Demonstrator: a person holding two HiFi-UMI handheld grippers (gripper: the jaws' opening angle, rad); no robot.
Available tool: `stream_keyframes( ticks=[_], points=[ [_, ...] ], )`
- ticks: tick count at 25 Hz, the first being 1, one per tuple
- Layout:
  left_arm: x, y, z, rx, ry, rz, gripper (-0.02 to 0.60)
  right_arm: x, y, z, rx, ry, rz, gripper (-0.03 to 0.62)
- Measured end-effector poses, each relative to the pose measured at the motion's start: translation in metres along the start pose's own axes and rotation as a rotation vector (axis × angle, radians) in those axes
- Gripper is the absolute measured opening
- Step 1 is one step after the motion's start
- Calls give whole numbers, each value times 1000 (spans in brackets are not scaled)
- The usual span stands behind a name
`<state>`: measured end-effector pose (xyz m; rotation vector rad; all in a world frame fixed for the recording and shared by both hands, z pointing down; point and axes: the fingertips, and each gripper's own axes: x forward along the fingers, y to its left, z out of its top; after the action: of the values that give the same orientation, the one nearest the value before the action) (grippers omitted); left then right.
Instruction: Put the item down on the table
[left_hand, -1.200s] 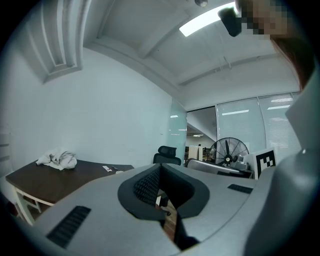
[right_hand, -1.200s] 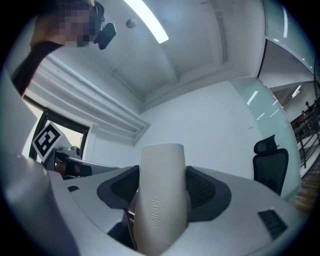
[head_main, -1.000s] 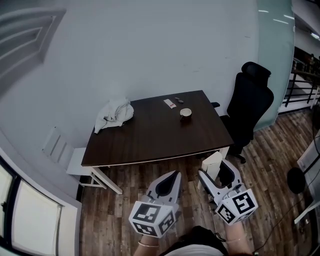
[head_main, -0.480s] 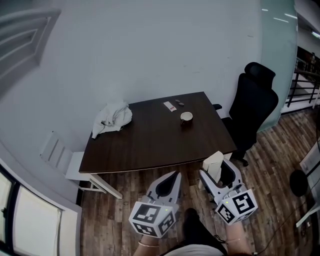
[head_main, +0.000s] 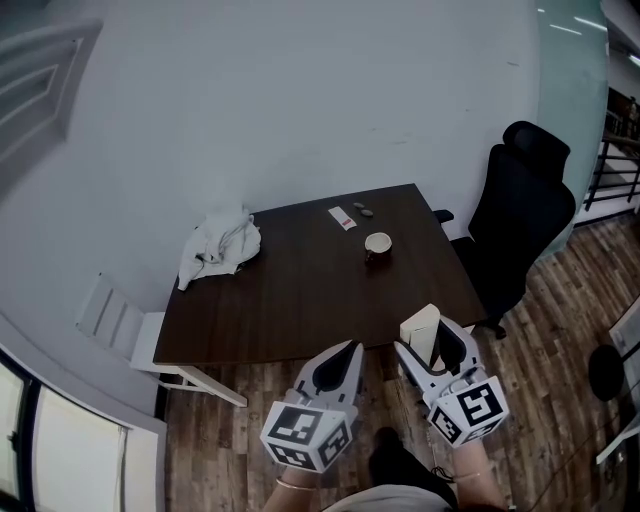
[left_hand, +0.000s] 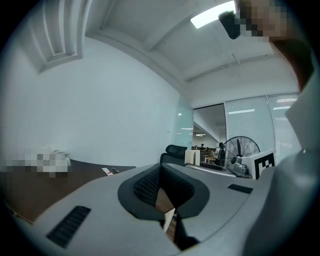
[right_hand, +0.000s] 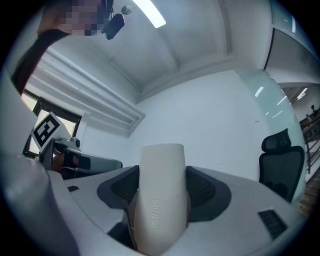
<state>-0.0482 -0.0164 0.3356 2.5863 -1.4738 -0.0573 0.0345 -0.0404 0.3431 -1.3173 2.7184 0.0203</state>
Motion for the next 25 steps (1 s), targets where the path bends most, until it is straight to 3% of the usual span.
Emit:
stream_keyframes(
  ticks=[18,25],
  points=[
    [133,95,-26,-50,23,82,17,137,-95,-85,-88,212,111,299],
    [163,123,-36,-63,18,138,18,170,-118,-120,-103,284,166,299]
  ],
)
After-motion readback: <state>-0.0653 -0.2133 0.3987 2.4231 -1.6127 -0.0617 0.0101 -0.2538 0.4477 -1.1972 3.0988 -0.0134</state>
